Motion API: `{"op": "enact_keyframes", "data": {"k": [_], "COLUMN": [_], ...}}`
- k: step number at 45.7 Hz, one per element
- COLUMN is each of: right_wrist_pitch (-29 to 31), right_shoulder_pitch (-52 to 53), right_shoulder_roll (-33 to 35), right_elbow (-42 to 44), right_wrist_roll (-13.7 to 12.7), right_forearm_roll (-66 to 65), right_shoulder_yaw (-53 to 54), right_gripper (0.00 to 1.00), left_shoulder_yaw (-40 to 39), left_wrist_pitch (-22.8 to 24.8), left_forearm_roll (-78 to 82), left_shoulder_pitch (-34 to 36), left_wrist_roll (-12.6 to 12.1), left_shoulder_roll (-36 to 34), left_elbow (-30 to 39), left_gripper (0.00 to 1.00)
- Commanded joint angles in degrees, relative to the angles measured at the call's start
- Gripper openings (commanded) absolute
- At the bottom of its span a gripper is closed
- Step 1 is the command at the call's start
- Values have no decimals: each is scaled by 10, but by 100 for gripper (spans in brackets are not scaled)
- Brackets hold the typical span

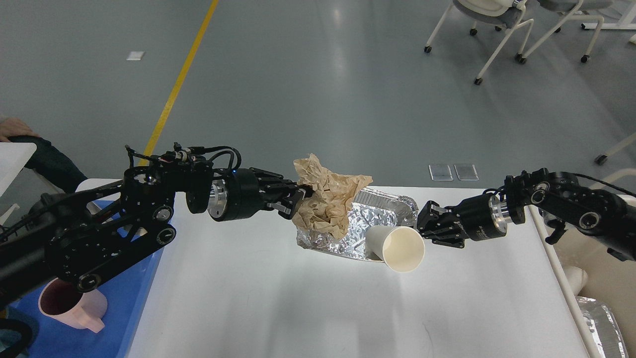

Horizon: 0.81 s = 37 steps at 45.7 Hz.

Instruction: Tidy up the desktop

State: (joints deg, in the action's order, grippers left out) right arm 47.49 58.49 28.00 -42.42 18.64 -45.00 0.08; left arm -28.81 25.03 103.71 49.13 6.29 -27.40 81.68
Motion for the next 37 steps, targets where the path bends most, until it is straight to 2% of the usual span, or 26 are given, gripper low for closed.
{"op": "enact_keyframes", "data": {"k": [1, 4, 5, 7, 18, 25, 32, 35, 37], "right_wrist_pitch": [0, 0, 0, 0, 0, 0, -1, -1, -2], "right_shoulder_pitch": [0, 0, 0, 0, -3, -9, -12, -14, -15], "right_shoulder_roll": [1, 1, 2, 2, 6, 7, 7, 8, 14], "right_elbow": [-1, -2, -1, -2, -4, -3, -1, 3, 4], "right_wrist_roll": [0, 0, 1, 0, 1, 1, 0, 0, 0], "right_forearm_roll": [0, 0, 0, 0, 0, 0, 0, 0, 0], "right_shoulder_yaw": [0, 1, 1, 1, 2, 2, 3, 3, 3], "right_gripper": [0, 0, 0, 0, 0, 0, 0, 0, 0], "left_shoulder_yaw": [-3, -6, -7, -8, -16, -57, -167, -229, -272], "left_wrist_pitch": [-2, -8, -13, -24, -44, -63, -93, -99, -100], "left_forearm_roll": [4, 4, 4, 4, -2, -4, -73, -109, -134], "left_shoulder_pitch": [-14, -20, -23, -27, -33, -36, -65, -90, -109], "left_wrist_roll": [0, 0, 0, 0, 0, 0, -4, -20, -39], "left_shoulder_roll": [16, 25, 30, 38, 68, 75, 71, 66, 62], "left_elbow": [-9, -11, -12, -17, -32, -32, -32, -32, -32], "left_gripper": [45, 74, 81, 87, 95, 97, 97, 97, 97]}}
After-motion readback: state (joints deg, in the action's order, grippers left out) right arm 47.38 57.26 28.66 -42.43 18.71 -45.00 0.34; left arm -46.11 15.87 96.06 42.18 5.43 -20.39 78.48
